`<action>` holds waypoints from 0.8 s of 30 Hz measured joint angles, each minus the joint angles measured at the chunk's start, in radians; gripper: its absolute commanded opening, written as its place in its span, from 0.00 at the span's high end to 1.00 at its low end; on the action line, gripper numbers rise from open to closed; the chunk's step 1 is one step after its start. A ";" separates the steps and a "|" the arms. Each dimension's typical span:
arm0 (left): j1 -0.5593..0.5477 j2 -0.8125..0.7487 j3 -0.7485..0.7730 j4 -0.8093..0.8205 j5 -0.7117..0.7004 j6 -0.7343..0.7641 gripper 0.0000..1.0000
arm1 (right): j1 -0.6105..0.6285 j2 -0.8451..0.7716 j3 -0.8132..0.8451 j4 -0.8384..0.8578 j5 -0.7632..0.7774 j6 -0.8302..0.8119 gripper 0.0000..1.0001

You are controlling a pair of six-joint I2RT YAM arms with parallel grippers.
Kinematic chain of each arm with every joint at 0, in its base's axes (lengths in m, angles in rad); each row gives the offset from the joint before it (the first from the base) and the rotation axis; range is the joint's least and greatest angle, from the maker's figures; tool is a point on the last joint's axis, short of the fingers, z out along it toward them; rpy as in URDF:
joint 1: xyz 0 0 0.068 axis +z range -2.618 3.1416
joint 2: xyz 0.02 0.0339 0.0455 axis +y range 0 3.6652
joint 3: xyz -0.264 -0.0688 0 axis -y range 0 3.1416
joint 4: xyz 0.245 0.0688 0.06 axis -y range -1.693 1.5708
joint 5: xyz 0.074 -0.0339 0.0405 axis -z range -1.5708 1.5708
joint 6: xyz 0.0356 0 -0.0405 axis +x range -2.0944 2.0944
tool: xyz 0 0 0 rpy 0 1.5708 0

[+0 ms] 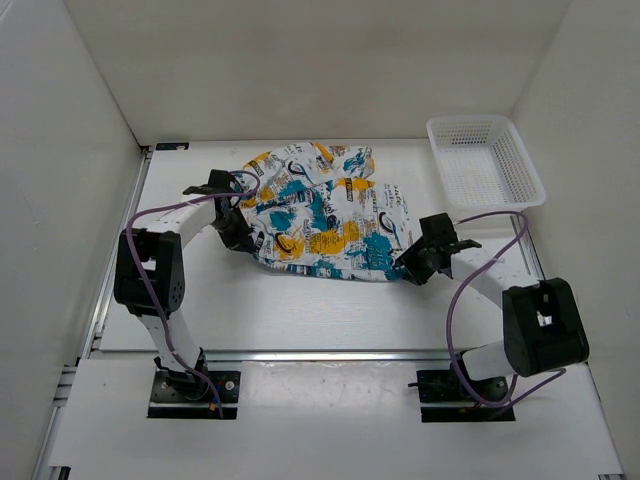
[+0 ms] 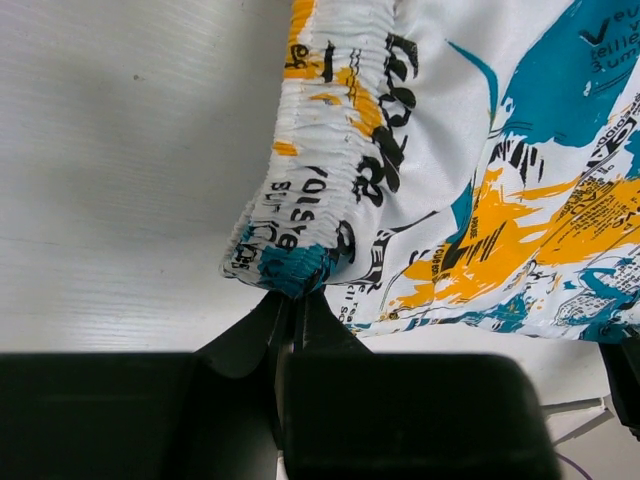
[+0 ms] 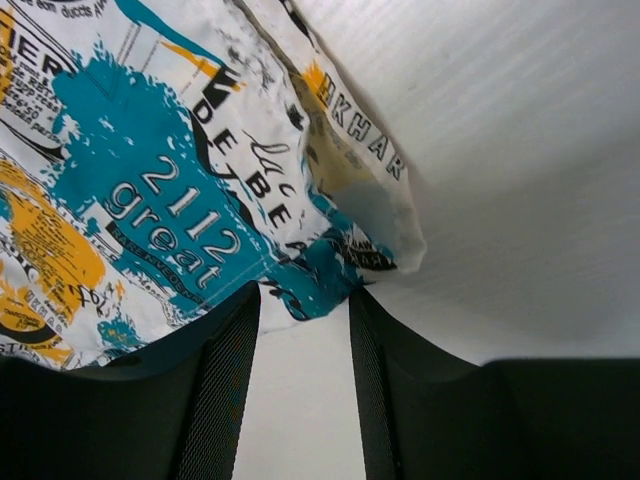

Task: Fold and stack the shorts
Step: Flatten the shorts out

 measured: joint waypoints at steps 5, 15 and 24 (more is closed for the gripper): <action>0.000 0.000 0.000 -0.003 0.000 0.000 0.90 | 0.009 -0.016 0.019 -0.049 0.000 0.001 0.46; 0.000 0.000 0.011 -0.006 -0.001 0.000 0.90 | 0.010 0.070 0.089 -0.069 0.006 0.019 0.44; 0.010 0.000 0.011 -0.007 -0.007 0.001 0.90 | 0.010 0.201 0.145 -0.068 -0.010 0.051 1.00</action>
